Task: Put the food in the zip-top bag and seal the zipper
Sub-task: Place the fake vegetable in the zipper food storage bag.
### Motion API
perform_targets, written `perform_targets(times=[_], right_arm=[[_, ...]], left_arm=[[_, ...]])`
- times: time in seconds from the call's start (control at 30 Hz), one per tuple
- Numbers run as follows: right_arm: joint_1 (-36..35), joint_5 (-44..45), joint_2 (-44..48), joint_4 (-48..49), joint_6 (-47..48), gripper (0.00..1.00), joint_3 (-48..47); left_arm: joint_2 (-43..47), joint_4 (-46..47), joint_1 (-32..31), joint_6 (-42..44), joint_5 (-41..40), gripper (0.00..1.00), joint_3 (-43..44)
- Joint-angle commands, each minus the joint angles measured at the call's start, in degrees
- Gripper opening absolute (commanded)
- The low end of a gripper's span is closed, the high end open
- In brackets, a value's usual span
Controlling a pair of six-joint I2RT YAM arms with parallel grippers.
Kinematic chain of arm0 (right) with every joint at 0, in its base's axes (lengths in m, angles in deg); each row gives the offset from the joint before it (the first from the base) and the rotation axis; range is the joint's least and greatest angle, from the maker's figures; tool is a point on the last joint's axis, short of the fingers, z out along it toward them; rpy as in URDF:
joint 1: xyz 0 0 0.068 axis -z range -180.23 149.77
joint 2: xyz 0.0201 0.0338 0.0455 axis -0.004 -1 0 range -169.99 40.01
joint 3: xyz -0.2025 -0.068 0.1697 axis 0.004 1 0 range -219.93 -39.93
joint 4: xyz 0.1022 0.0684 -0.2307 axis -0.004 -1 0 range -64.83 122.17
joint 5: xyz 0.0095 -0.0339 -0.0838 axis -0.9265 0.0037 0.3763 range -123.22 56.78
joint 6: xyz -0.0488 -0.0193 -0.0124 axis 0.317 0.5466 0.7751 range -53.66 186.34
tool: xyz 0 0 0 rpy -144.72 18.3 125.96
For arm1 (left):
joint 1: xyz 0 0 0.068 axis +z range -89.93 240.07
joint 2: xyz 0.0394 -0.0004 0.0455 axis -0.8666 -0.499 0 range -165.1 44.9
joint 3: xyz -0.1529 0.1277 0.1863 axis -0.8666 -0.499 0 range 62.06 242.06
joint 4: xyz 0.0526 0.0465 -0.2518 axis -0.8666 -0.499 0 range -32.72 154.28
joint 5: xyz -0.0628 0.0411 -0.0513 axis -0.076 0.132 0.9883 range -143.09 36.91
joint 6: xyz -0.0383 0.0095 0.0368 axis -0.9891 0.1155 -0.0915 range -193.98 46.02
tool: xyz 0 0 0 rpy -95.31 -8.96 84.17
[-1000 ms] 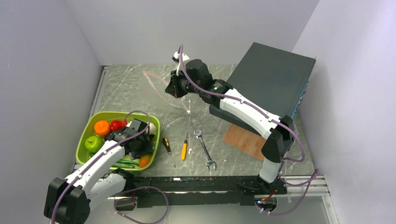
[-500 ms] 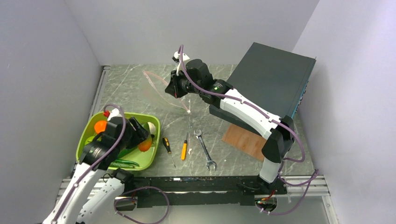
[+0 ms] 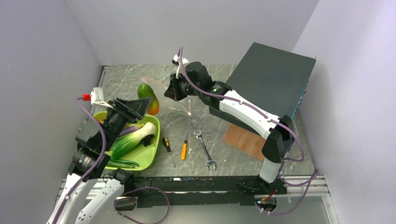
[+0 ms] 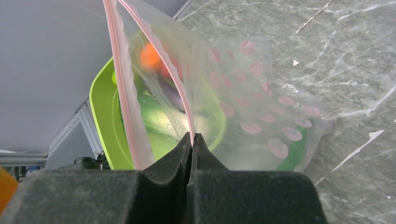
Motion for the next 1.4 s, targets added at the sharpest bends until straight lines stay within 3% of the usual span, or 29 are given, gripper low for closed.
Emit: perform_targets(times=[0.0, 0.17, 0.37, 0.47, 0.63, 0.83, 0.97, 1.13, 1.27, 1.37], right_arm=[[-0.8, -0.8, 3.6, 2.3, -0.8, 0.0, -0.3], [-1.1, 0.0, 4.4, 2.1, -1.9, 0.0, -0.2], [-0.7, 6.4, 4.3, -3.4, -1.2, 0.0, -2.9], [-0.3, 5.3, 5.4, -2.9, 0.5, 0.0, -2.3], [-0.3, -1.0, 6.6, -0.8, -0.1, 0.0, -1.0], [-0.4, -3.9, 5.8, 0.2, -2.4, 0.0, -0.7], [-0.3, -4.2, 5.9, 0.1, -2.9, 0.0, -0.9], [0.1, -4.4, 6.6, 1.1, -3.8, 0.0, -0.7], [0.5, -5.7, 5.8, 1.3, -4.7, 0.0, -2.7], [0.5, -6.5, 5.2, 1.6, -5.3, 0.0, -3.8]], left_arm=[[-7.1, 21.8, -0.2, -3.6, 2.6, 0.12, 2.3], [-13.8, 31.3, -0.1, -3.9, 2.1, 0.09, 3.2], [-17.1, 42.0, 2.8, -3.8, 7.8, 0.1, -0.5], [-17.2, 41.8, 4.5, -1.5, 11.3, 0.1, -0.5], [-16.0, 41.7, 4.9, 7.3, 10.6, 0.09, -2.3], [-19.6, 51.5, 5.4, 6.8, 16.4, 0.06, -6.8], [-21.3, 52.1, 5.4, 9.2, 19.4, 0.04, -8.3], [-15.7, 48.3, 5.4, 10.2, 13.8, 0.04, -15.2], [-9.1, 48.0, 5.5, 7.3, 6.4, 0.15, -22.1], [-8.6, 43.2, 5.4, 4.8, 4.3, 0.28, -21.9]])
